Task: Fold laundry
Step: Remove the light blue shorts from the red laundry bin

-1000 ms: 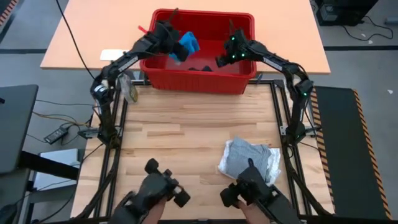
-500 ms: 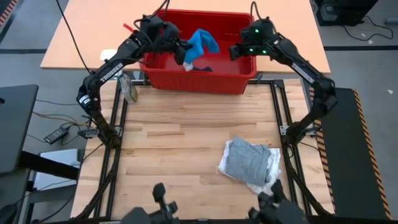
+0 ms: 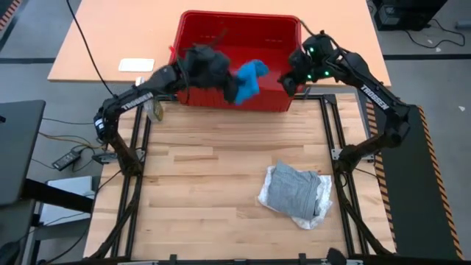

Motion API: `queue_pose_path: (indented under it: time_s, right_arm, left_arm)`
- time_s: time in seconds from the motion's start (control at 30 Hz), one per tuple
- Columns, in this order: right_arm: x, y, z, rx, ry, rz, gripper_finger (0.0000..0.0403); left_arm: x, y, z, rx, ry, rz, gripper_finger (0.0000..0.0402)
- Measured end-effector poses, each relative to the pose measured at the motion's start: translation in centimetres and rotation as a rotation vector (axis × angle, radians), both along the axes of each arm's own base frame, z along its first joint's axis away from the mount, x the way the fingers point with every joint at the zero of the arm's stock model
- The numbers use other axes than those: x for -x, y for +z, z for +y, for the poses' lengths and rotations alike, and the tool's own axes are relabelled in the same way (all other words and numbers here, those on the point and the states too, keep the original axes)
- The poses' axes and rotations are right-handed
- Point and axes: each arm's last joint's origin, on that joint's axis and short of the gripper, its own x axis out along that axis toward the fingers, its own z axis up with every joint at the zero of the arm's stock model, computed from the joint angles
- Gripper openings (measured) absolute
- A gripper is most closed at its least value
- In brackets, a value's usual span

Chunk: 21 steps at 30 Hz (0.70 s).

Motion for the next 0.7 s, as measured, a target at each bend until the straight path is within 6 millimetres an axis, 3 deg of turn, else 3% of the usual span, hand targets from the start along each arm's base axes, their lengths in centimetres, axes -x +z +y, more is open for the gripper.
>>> queue_pose_path:
  time_s: [0.13, 0.27, 0.47, 0.7]
  right_arm:
    - [0.1, -0.1, 1.9, 0.009, 0.088, 0.079, 0.0106]
    - [-0.2, 0.4, 2.8, 0.057, 0.147, 0.055, 0.0106]
    - [-0.9, 0.3, 4.0, 0.047, 0.208, 0.058, 0.0106]
    - [-2.1, -2.3, 6.1, -0.021, 0.192, 0.134, 0.0106]
  left_arm:
    - [-1.0, -1.7, -4.1, 0.118, -0.079, 0.155, 0.0015]
    - [-1.4, -4.0, -7.7, 0.180, -0.021, 0.380, 0.0014]
    - [-2.1, -7.6, -11.5, 0.249, -0.044, 0.605, 0.0014]
    - [-1.2, -19.1, -10.9, 0.392, -0.032, 0.802, 0.0014]
